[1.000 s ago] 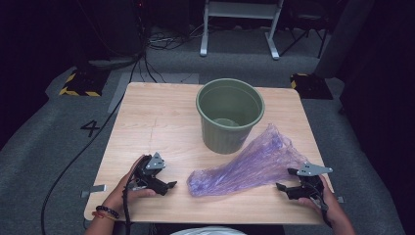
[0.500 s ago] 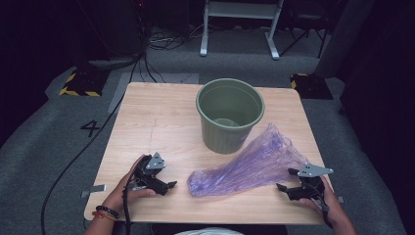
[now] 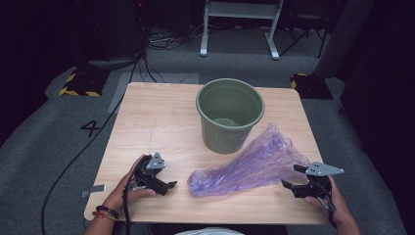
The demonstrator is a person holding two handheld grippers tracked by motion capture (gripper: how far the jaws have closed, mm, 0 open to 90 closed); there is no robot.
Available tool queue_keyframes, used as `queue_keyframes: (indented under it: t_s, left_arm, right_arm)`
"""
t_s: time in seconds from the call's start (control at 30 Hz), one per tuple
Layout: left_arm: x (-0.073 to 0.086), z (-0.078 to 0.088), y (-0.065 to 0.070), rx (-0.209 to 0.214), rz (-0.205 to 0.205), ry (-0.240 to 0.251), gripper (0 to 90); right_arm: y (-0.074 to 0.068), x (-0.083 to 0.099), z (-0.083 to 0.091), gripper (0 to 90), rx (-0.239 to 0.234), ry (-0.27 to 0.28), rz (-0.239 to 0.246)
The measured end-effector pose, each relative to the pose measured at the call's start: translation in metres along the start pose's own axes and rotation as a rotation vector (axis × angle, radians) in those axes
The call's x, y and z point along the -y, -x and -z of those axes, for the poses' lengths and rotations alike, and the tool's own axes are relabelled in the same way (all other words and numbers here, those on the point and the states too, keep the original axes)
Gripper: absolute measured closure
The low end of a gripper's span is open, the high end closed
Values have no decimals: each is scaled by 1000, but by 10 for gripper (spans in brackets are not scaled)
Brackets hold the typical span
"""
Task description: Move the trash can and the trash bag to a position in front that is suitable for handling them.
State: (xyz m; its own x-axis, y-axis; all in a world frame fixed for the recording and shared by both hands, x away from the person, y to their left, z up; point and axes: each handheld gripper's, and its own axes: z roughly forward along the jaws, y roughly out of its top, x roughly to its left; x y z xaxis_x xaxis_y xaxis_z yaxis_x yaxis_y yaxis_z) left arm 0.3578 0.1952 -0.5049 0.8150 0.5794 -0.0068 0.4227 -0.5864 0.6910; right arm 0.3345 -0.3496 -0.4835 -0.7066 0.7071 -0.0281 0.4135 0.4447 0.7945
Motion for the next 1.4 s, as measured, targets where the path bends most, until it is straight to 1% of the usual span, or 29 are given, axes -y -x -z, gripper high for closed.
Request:
queue_keyframes:
  t_s: [0.37,0.5,0.63,0.77,0.83,0.93,0.97,1.13,1.23,1.4]
  left_arm:
    - [0,0,0,0,2,1,34]
    - [0,0,0,0,2,1,34]
    - [0,0,0,0,1,1,34]
    - [0,0,0,0,2,1,34]
    - [0,0,0,0,1,2,34]
    - [0,0,0,0,1,0,34]
    - [0,0,0,0,0,0,34]
    - [0,0,0,0,-1,1,34]
    - [0,0,0,-1,2,1,34]
    - [0,0,0,0,2,1,34]
  right_arm:
    - [1,-11,0,190,17,15,26]
    - [2,-15,2,192,23,35,22]
    - [2,-21,4,194,25,52,31]
    - [1,-29,5,202,36,60,44]
    - [1,-30,5,203,39,60,45]
    - [2,-36,4,204,42,67,51]
    - [3,-40,4,203,42,77,51]
    - [4,-49,1,204,42,92,54]
    - [5,-57,-3,204,42,94,61]
    - [5,-64,-7,204,39,101,65]
